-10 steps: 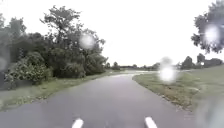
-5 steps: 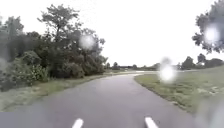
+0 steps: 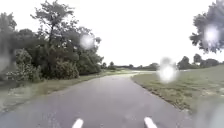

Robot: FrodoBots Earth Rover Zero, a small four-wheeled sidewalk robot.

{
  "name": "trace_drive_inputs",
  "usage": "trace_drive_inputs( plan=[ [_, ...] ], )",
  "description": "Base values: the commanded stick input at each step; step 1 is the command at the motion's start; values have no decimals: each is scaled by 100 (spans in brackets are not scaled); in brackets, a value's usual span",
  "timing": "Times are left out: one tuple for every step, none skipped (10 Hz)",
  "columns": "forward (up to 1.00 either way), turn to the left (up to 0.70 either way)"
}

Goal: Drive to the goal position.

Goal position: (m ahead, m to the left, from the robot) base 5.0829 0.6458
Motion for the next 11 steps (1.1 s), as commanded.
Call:
trace_drive_inputs(
  plan=[
    [85,0],
    [85,0],
    [85,0],
    [85,0],
    [85,0],
    [85,0],
    [85,0],
    [85,0],
    [85,0],
    [85,0],
    [85,0]
  ],
)
